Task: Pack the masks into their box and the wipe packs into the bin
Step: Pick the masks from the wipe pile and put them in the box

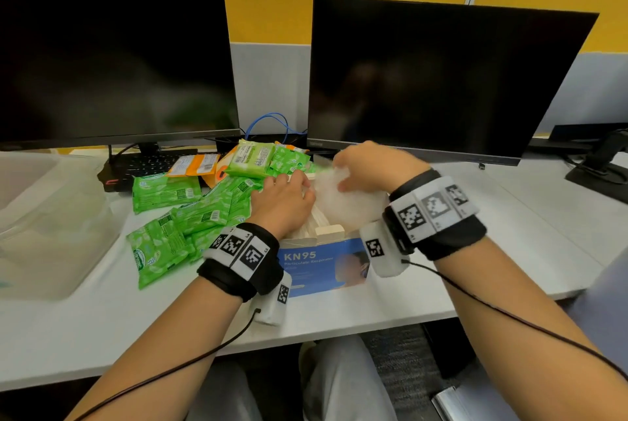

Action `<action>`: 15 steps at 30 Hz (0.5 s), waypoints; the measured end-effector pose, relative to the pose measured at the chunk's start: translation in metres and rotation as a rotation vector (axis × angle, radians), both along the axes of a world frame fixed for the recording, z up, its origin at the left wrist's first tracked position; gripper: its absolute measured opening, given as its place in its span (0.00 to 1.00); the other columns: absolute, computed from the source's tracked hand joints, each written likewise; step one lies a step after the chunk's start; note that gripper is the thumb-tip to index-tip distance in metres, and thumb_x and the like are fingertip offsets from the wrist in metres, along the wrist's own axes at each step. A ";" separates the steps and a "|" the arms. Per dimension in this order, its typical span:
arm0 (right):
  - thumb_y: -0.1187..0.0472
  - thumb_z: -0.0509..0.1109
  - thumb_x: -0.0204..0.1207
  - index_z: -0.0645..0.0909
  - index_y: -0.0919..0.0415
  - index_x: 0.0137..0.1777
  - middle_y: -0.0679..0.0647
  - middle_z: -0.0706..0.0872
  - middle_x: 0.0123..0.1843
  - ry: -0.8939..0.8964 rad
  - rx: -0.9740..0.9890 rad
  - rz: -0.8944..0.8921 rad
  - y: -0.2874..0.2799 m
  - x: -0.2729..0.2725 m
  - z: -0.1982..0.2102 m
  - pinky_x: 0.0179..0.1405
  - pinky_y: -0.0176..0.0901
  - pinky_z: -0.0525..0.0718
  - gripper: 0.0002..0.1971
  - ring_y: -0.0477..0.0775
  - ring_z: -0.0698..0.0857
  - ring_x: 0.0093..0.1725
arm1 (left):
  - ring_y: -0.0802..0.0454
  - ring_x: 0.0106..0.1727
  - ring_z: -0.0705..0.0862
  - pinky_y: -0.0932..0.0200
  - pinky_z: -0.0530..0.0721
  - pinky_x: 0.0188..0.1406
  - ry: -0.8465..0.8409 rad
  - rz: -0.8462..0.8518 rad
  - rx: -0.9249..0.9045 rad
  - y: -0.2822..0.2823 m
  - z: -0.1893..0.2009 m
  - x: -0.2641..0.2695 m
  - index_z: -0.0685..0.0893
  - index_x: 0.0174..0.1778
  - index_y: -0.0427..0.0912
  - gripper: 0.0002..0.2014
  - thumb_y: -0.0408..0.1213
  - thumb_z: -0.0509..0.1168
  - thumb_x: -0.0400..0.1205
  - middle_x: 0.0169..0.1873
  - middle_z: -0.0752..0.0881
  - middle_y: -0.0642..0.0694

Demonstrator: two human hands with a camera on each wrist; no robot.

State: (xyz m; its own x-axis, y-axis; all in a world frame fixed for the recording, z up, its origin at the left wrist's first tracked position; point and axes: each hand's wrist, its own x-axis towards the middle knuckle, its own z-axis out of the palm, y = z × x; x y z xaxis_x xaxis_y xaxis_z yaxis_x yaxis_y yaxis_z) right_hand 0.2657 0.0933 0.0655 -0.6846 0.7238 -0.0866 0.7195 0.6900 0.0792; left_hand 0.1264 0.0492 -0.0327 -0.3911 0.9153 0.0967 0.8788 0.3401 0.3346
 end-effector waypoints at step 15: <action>0.61 0.57 0.86 0.74 0.66 0.70 0.62 0.83 0.61 0.129 -0.471 -0.044 0.008 -0.031 -0.064 0.44 0.44 0.80 0.16 0.60 0.84 0.55 | 0.48 0.83 0.55 0.34 0.49 0.78 0.047 -0.127 0.117 -0.002 -0.001 0.002 0.72 0.70 0.63 0.17 0.49 0.45 0.88 0.80 0.64 0.54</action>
State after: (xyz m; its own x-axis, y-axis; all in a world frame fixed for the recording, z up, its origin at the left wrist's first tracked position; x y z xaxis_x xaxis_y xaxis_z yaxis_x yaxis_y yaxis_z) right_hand 0.2352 0.1009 0.0010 -0.6807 0.6549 -0.3282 0.7324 0.5978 -0.3260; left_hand 0.1288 0.0476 -0.0339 -0.2652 0.9385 0.2211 0.9279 0.1862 0.3230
